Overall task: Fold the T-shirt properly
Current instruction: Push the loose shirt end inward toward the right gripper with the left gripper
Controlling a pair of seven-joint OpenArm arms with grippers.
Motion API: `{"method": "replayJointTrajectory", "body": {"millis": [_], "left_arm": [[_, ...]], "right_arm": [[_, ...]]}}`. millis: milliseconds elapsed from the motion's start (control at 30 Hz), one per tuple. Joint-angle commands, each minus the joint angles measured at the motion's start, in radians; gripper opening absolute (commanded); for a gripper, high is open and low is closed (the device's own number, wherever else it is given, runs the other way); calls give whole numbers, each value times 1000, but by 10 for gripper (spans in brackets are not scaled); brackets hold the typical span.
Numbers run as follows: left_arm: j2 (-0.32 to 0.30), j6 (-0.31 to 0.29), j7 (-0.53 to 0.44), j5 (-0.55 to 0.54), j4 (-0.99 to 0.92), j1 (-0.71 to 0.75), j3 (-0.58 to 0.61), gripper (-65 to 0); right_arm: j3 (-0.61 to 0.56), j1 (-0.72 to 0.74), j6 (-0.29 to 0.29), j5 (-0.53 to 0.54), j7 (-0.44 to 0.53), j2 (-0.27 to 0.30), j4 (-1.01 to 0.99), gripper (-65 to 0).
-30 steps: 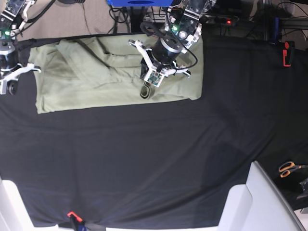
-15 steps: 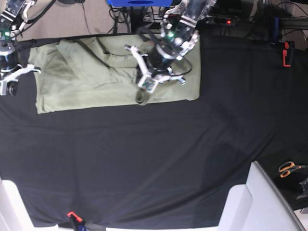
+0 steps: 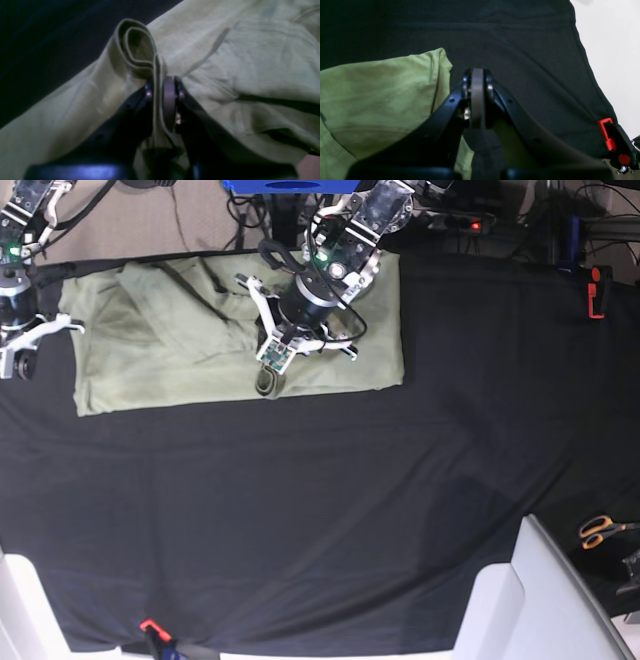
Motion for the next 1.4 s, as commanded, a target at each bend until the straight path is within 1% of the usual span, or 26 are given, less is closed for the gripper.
{"method": "replayJointTrajectory", "body": {"millis": [0,100,733,767,833,867,933,1000,1100,1167,1267,1333,1367], "left_arm": [[12,-7,-26,4,14,-6,18,-650],[12,-7,-26,6,14,-6,36,-650],[9,-7,-26,7,14,-6,36,-650],[9,-7,-26,7,14,-6,36,-609],[9,-10,-26,7,16,-6,39,-481],[9,-10,-26,7,16,-6,53,-434],[0,-10,-26,7,16,-29,108,-367],[-20,-10,-26,-2,11,-54,177,-313],[-30,-10,-26,-3,-1,-78,251,-255],[-26,-10,-26,-3,-7,-91,294,-234],[-26,-10,-26,-3,2,-114,352,-230],[-30,-8,-26,-5,22,-118,346,-240],[-31,-7,-26,-5,42,-117,320,-248]], "right_arm": [[1,4,-5,6,25,11,21,-635],[-1,5,-5,6,25,11,21,-635],[-1,5,-5,6,25,11,21,-635],[-1,5,-5,6,25,11,21,-635],[-1,5,-5,6,25,11,21,-635],[-1,5,-5,6,25,11,21,-635],[-1,5,-5,6,25,11,21,-635],[-1,5,-5,6,25,11,21,-635],[-1,5,-5,6,25,11,21,-635],[-1,5,-5,6,25,11,21,-635],[-1,5,-5,6,25,11,21,-635],[-1,5,-5,6,25,11,22,-635],[-1,5,-5,6,25,11,22,-635]]}}
